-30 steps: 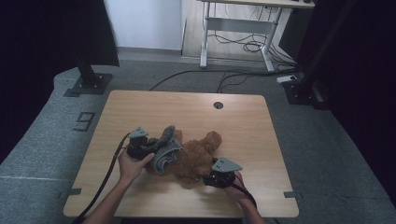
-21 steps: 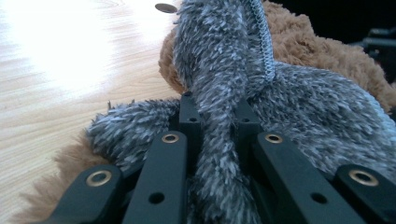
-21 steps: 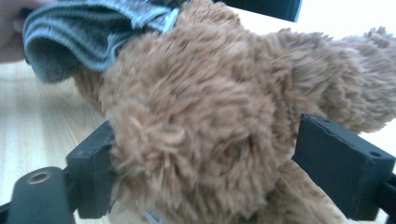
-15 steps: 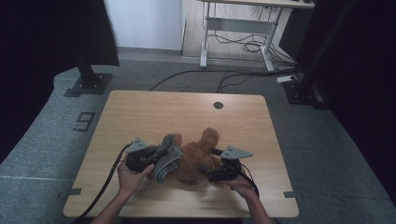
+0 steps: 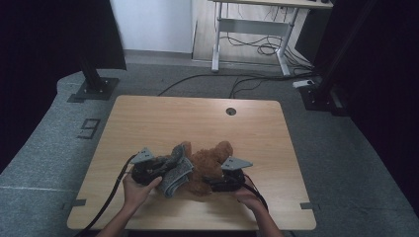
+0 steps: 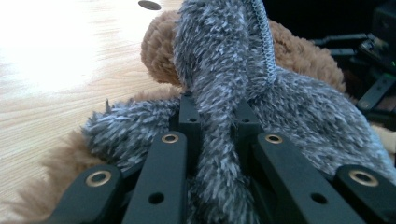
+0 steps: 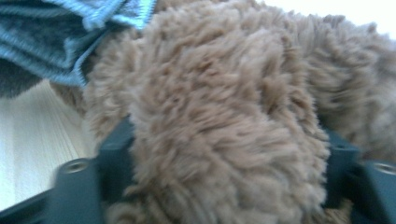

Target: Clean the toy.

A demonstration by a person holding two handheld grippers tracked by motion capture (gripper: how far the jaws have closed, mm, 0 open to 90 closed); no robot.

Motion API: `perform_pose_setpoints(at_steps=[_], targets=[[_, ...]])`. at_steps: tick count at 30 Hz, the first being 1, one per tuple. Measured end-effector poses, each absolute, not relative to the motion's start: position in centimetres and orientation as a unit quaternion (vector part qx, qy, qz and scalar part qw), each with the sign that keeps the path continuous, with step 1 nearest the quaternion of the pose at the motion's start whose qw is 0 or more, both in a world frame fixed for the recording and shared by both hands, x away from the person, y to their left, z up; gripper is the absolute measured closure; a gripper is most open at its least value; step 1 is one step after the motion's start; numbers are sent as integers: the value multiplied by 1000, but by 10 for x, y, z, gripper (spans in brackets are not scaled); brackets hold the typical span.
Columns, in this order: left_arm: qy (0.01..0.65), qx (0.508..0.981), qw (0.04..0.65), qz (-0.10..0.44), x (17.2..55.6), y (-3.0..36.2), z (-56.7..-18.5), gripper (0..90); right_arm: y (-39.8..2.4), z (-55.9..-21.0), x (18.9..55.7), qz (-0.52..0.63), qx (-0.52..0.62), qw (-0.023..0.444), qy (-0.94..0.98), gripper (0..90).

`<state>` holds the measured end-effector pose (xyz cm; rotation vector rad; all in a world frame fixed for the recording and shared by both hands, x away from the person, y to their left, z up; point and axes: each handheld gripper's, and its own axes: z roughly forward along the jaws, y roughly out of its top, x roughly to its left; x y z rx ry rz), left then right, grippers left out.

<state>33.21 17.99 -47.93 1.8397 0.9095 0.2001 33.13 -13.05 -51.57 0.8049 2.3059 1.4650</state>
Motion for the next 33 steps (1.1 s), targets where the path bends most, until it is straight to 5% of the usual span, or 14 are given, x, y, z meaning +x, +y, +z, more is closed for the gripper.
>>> perform_pose_setpoints(at_steps=[3, 11, 18, 25, 33], targets=[[373, 768, 516, 70, 339, 172, -462, 784, -134, -518, 324, 519, 260, 170, 796, 405], [330, 798, 500, 69, 367, 98, -419, 781, -132, -519, 314, 520, 235, 209, 795, 425], [344, 824, 449, 22, 396, 46, -433, 775, -128, -521, 305, 500, 214, 253, 800, 442], [353, 829, 434, 13, 394, 66, -441, 775, -127, -525, 303, 491, 210, 268, 802, 454], [386, 797, 464, 26, 377, 138, -452, 779, -127, -526, 301, 492, 220, 268, 798, 462]])
